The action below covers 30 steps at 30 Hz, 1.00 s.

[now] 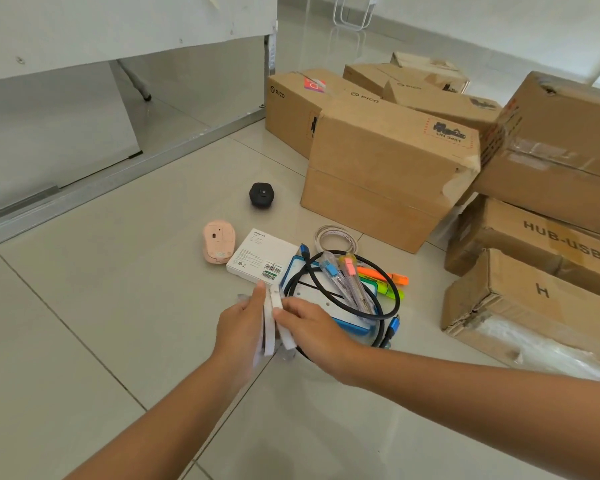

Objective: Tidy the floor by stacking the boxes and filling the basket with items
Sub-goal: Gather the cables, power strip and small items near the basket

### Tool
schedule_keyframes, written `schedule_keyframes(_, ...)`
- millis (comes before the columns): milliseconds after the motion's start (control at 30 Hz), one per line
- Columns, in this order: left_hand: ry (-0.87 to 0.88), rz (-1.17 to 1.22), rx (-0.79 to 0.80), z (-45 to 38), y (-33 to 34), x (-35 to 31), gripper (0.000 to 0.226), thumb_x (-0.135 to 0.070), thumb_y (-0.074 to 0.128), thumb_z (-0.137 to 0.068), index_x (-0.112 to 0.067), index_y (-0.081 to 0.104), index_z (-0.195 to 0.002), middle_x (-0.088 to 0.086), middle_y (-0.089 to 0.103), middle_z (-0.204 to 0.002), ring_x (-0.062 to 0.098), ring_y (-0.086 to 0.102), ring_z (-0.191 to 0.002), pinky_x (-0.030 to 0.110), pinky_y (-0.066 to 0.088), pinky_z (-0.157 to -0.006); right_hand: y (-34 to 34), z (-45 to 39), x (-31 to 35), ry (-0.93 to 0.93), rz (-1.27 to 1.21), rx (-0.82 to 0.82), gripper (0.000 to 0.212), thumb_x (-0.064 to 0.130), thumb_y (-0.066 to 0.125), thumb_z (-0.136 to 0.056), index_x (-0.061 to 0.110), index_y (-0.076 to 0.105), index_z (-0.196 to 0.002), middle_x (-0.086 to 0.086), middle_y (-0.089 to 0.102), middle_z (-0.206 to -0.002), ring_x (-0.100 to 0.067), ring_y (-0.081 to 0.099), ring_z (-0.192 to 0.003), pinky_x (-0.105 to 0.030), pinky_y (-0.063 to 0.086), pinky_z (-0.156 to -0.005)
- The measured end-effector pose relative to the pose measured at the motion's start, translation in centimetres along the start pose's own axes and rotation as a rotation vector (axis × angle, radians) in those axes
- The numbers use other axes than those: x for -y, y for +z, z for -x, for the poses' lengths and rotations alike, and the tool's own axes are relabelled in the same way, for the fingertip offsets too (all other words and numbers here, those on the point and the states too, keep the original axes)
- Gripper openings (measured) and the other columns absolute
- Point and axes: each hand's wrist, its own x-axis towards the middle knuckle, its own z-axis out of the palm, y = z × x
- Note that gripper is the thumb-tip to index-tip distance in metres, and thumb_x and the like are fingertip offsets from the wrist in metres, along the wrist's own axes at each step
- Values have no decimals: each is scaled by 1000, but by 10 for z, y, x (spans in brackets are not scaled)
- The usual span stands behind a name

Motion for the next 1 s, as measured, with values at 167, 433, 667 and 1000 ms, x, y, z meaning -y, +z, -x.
schedule_keyframes(167,-79,-139,173,-1,-4,1,51,-54,58,-80,-11,65,-106,10,69,-77,17,63,-54,18,41,-37,-21,-6,-2,-267,462,-35,28,31,50,-95,14,72,-93,4,51,-81,-3,47,-78,-18,37,-69)
schedule_keyframes(433,-9,26,219,-18,10,-11,38,-33,58,-88,-7,61,-115,-1,73,-77,10,65,-55,24,55,-56,-108,-71,-28,78,309,-582,11,10,54,-89,7,65,-92,-6,65,-97,-21,59,-94,-31,46,-76)
schedule_keyframes(667,67,-19,219,-27,7,-8,36,-24,63,-86,-13,58,-120,0,74,-87,13,69,-76,42,55,-81,-118,-80,-50,235,680,-484,28,30,60,-87,3,59,-94,-11,53,-92,-24,52,-76,-30,39,-57)
schedule_keyframes(1000,126,-26,163,-23,0,-10,29,-33,61,-86,-13,64,-107,-2,75,-82,9,70,-65,22,55,-56,-106,-89,-42,156,758,-565,44,39,60,-86,8,50,-116,-14,52,-118,-30,51,-107,-42,47,-87)
